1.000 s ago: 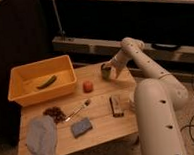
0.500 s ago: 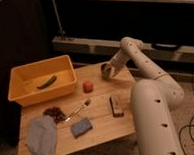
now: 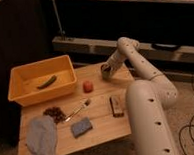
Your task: Stack cups into tray
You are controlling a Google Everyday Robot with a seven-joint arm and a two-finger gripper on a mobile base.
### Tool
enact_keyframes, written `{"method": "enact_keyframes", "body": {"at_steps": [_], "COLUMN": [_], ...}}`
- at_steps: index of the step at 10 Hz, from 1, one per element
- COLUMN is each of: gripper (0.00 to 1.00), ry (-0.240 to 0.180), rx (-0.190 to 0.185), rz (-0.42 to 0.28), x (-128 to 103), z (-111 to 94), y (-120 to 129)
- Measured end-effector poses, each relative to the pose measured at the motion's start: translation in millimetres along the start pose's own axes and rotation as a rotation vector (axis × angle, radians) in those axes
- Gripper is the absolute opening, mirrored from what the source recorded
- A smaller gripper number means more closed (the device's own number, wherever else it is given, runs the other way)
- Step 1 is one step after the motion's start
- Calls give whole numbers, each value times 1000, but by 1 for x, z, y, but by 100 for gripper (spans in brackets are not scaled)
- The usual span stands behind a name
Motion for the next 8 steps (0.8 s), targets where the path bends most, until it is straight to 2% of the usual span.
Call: {"method": "enact_keyframes", "body": {"at_steps": [4, 5, 8], "gripper": [17, 12, 12], "ry": [-13, -20, -38], "rx": [-33, -55, -95], "rz": [-27, -36, -44], "x": [-6, -8, -11], "z": [6, 9, 13], "y": [-3, -3, 4]}}
